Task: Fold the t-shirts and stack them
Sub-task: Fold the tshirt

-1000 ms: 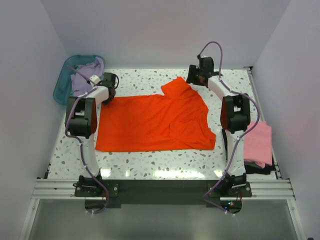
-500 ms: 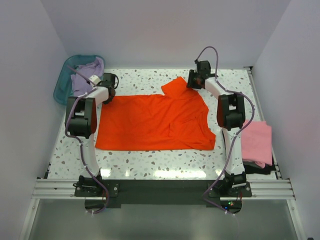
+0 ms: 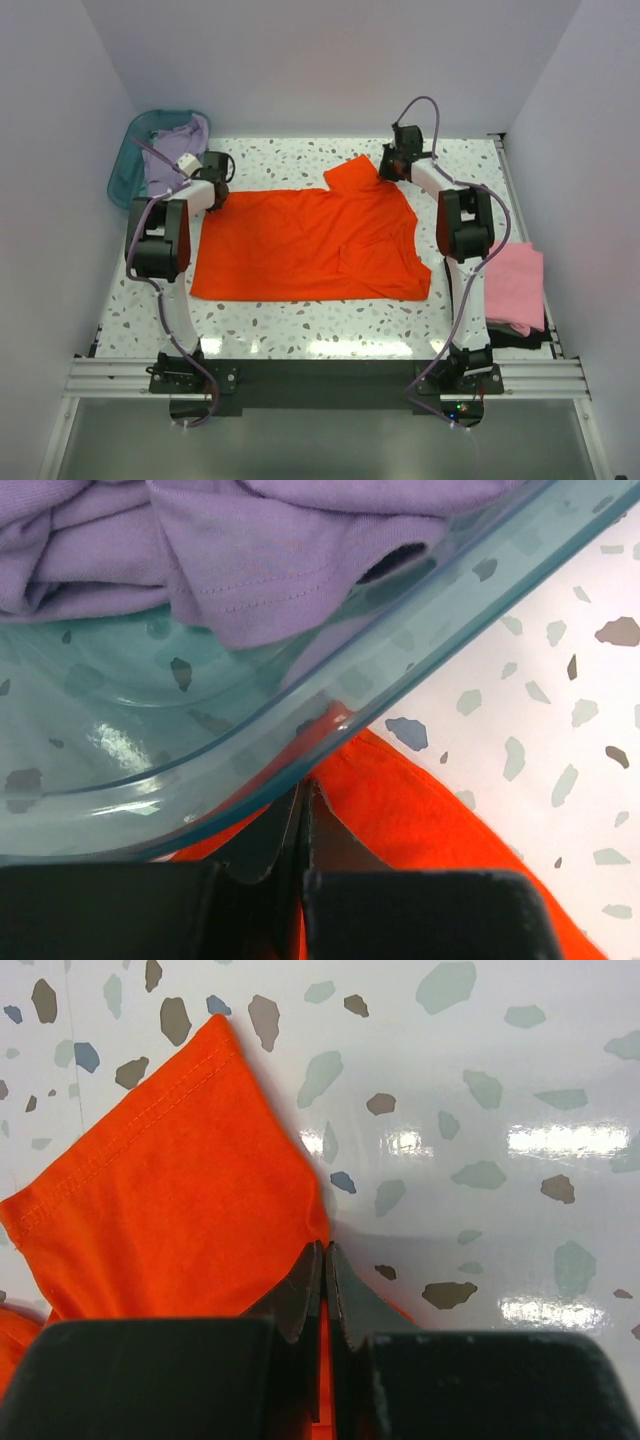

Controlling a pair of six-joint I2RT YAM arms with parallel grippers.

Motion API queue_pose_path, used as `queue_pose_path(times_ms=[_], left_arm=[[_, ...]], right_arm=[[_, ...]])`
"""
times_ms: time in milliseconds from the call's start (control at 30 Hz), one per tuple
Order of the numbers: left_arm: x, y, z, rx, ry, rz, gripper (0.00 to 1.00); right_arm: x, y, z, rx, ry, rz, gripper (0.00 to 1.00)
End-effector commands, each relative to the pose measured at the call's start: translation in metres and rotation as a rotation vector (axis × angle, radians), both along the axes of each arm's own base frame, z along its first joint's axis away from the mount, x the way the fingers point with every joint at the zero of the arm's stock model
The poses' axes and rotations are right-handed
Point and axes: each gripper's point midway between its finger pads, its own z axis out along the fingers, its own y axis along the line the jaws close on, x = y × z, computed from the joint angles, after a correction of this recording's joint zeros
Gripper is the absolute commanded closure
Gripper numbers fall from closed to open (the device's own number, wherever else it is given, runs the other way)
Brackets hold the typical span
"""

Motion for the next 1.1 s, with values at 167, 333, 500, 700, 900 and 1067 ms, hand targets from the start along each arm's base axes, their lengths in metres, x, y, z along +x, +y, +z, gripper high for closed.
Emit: queue_pose_path(times_ms=[167, 333, 500, 700, 900, 1067], left_arm=[[0.015, -0.002, 0.046, -0.003, -0.161, -0.061, 0.79], [0.016, 0.001, 0.049, 0.007, -0.173, -0.044, 0.68], [0.021, -0.002, 0.049, 0.003, -0.187, -0.022, 0.53], [0.029, -0.002, 0.047, 0.034, -0.167, 0.063, 0.51], [0.036, -0.007, 0.034, 0.061, -0.116, 0.118, 0.53], [0.03, -0.005, 0.021, 0.082, -0.074, 0.182, 0.54]], right_arm=[[0.012, 0.002, 0.066, 0.031, -0.149, 0.0, 0.92], [0.01, 0.002, 0.064, 0.036, -0.151, 0.0, 0.92], [0.011, 0.003, 0.067, 0.04, -0.158, 0.004, 0.94], [0.013, 0.005, 0.062, 0.045, -0.152, 0.011, 0.95], [0.014, 0.007, 0.052, 0.049, -0.139, 0.019, 0.96], [0.014, 0.009, 0.047, 0.058, -0.129, 0.026, 0.96]])
